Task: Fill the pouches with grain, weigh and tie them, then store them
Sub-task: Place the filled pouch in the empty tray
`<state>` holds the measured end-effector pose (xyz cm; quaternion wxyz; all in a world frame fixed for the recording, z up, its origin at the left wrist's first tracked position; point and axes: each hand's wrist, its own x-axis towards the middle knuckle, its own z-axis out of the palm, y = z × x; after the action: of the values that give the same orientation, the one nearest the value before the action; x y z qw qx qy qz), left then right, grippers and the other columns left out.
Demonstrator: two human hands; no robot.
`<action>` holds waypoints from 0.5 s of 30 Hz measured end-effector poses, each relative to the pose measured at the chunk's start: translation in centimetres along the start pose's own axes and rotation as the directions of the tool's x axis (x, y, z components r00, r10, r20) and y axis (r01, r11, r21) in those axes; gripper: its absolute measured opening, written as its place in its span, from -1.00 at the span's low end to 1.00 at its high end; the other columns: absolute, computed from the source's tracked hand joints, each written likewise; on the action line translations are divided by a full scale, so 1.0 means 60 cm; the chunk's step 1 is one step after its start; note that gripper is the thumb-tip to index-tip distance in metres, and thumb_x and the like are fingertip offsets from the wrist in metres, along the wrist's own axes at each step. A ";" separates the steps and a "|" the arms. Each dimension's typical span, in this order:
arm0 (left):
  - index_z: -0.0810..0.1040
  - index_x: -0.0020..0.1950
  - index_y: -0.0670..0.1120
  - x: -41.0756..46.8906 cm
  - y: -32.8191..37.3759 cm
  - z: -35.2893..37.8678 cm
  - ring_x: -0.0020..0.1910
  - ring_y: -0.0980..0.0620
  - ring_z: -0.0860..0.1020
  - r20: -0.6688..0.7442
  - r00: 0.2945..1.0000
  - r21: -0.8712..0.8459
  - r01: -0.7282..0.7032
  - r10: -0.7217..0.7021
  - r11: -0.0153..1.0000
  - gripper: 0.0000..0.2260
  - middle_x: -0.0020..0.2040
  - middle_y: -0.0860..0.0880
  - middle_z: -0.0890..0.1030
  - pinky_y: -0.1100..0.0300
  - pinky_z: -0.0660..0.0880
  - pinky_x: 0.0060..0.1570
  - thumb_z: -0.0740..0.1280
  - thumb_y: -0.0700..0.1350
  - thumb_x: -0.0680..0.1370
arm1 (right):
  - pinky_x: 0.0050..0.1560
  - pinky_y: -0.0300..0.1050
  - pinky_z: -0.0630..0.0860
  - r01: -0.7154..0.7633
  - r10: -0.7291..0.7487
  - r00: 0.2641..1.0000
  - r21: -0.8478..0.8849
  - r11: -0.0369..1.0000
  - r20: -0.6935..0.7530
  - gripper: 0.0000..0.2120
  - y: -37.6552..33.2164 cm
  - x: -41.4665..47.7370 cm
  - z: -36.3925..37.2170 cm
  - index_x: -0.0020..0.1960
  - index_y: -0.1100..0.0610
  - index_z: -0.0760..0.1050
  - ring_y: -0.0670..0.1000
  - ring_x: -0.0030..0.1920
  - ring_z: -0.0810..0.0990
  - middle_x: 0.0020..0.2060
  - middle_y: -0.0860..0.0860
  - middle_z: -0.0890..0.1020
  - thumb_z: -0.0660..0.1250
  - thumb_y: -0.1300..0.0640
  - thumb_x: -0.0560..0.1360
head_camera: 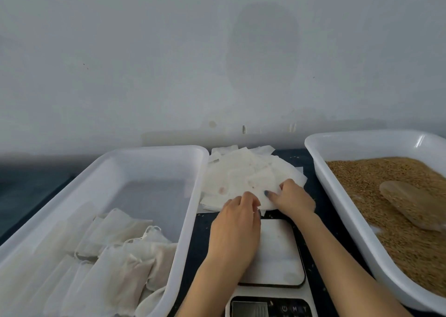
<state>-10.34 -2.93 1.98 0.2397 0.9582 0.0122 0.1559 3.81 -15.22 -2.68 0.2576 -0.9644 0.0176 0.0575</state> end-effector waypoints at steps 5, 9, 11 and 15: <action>0.42 0.21 0.01 0.044 -0.043 0.033 0.09 0.10 0.52 -0.034 0.998 -0.071 0.059 -0.061 0.996 -0.84 0.15 0.09 0.55 0.14 0.54 0.01 0.25 -0.07 0.63 | -0.29 -0.12 0.34 0.006 -0.001 0.998 0.088 0.996 -0.066 -0.55 0.025 -0.018 -0.005 0.11 0.09 0.38 0.03 -0.09 0.50 -0.04 -0.02 0.53 0.36 -0.25 0.50; 0.46 0.18 0.01 0.081 -0.061 0.044 0.07 0.10 0.52 -0.003 0.998 -0.081 0.065 -0.065 0.995 -0.82 0.10 0.09 0.57 0.17 0.53 0.05 0.33 -0.08 0.59 | -0.35 -0.17 0.32 0.035 -0.032 0.997 0.051 0.998 -0.075 -0.61 0.040 -0.029 -0.003 -0.13 0.04 0.44 0.00 -0.18 0.56 -0.18 -0.04 0.58 0.34 -0.30 0.49; 0.52 0.19 0.02 0.101 -0.063 0.048 0.10 0.09 0.53 0.105 0.995 -0.074 0.008 0.000 0.997 -0.79 0.11 0.08 0.58 0.19 0.51 0.08 0.38 -0.07 0.56 | -0.40 -0.18 0.27 0.064 -0.054 0.994 0.106 0.992 -0.096 -0.59 0.041 -0.035 -0.002 -0.26 0.02 0.40 -0.05 -0.29 0.51 -0.31 -0.08 0.54 0.33 -0.30 0.50; 0.51 0.27 0.08 0.125 -0.047 0.065 0.14 0.05 0.51 0.311 0.946 -0.044 -0.081 0.090 0.996 -0.64 0.18 0.05 0.53 0.12 0.49 0.14 0.45 0.00 0.49 | -0.41 -0.17 0.23 0.109 -0.080 0.988 0.221 0.969 -0.135 -0.54 0.048 -0.042 0.007 -0.36 0.02 0.38 -0.08 -0.38 0.46 -0.43 -0.07 0.48 0.27 -0.28 0.55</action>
<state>-1.85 -1.48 -0.40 0.2461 0.9666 -0.0698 0.0128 1.06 -17.49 -4.16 0.3671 -0.9300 -0.0058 -0.0178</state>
